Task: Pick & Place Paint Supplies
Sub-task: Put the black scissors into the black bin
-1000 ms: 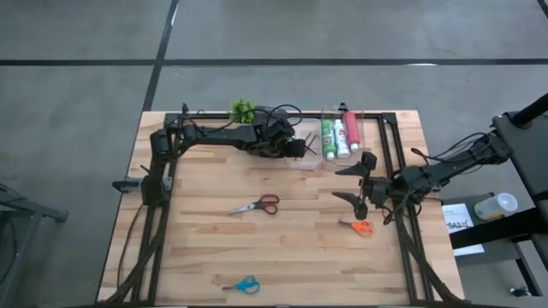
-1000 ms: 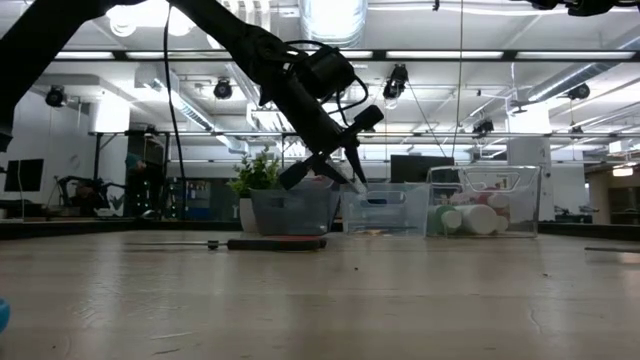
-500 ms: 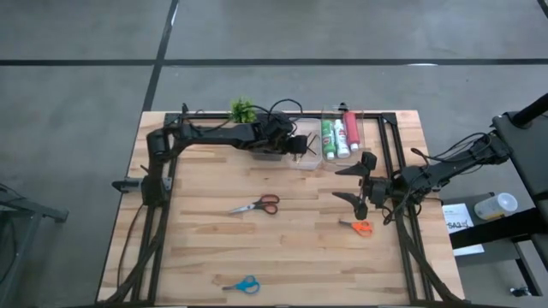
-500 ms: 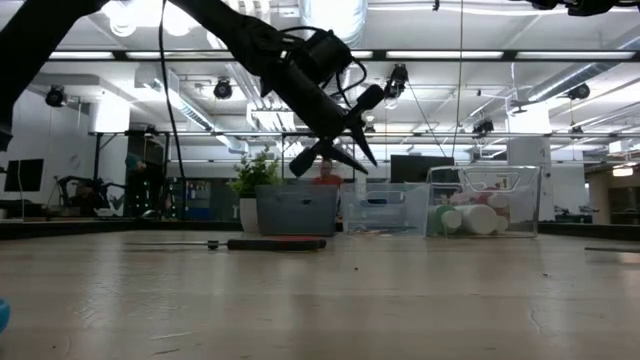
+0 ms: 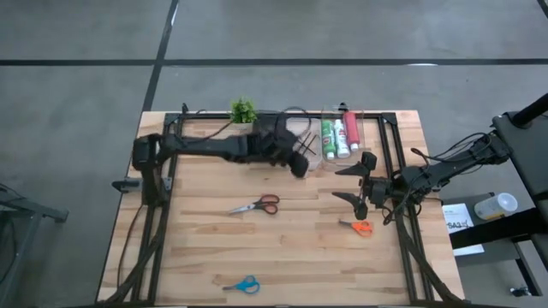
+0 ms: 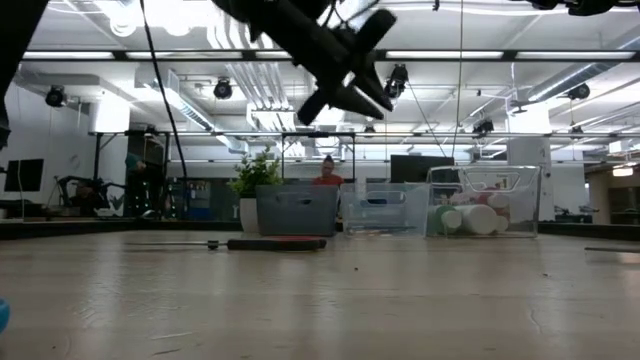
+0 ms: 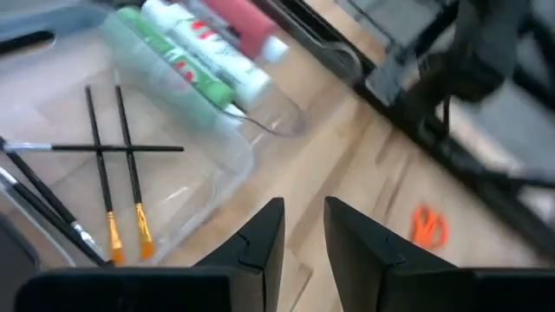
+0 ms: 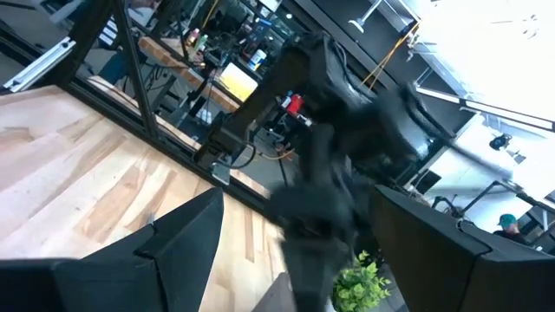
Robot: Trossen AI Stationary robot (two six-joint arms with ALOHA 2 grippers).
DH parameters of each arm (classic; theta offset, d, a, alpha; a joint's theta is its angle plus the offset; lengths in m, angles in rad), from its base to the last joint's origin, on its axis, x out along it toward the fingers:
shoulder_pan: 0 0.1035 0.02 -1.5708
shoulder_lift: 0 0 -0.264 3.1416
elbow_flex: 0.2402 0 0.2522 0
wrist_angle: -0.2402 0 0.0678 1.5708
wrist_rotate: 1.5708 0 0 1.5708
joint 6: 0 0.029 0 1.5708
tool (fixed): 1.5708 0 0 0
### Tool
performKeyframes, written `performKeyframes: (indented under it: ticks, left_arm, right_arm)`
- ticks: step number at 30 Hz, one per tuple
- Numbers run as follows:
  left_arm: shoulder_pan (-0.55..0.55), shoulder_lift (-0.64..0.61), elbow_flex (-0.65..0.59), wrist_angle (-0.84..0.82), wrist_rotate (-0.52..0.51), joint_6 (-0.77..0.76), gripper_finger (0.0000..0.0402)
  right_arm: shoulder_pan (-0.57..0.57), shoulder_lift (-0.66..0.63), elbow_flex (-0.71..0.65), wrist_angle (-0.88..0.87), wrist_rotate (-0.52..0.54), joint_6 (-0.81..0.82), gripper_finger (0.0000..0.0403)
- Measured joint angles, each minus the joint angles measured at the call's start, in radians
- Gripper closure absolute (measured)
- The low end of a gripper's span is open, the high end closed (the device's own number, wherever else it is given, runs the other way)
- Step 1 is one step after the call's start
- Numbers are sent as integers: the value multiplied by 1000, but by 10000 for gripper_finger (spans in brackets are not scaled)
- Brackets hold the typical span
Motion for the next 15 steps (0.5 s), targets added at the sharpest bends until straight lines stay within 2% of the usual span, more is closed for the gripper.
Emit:
performKeyframes:
  ticks: [7, 12, 15]
  left_arm:
    - [-144, -34, -1, -135, -180, 245, 308]
    - [-205, -34, -2, -376, -191, 252, 308]
    - [-238, -34, -3, -464, -192, 246, 308]
  right_arm:
    - [0, 0, 0, 0, 0, 0, 115]
    - [0, 0, 0, 0, 0, -4, 115]
    - [0, 0, 0, 0, 0, 0, 115]
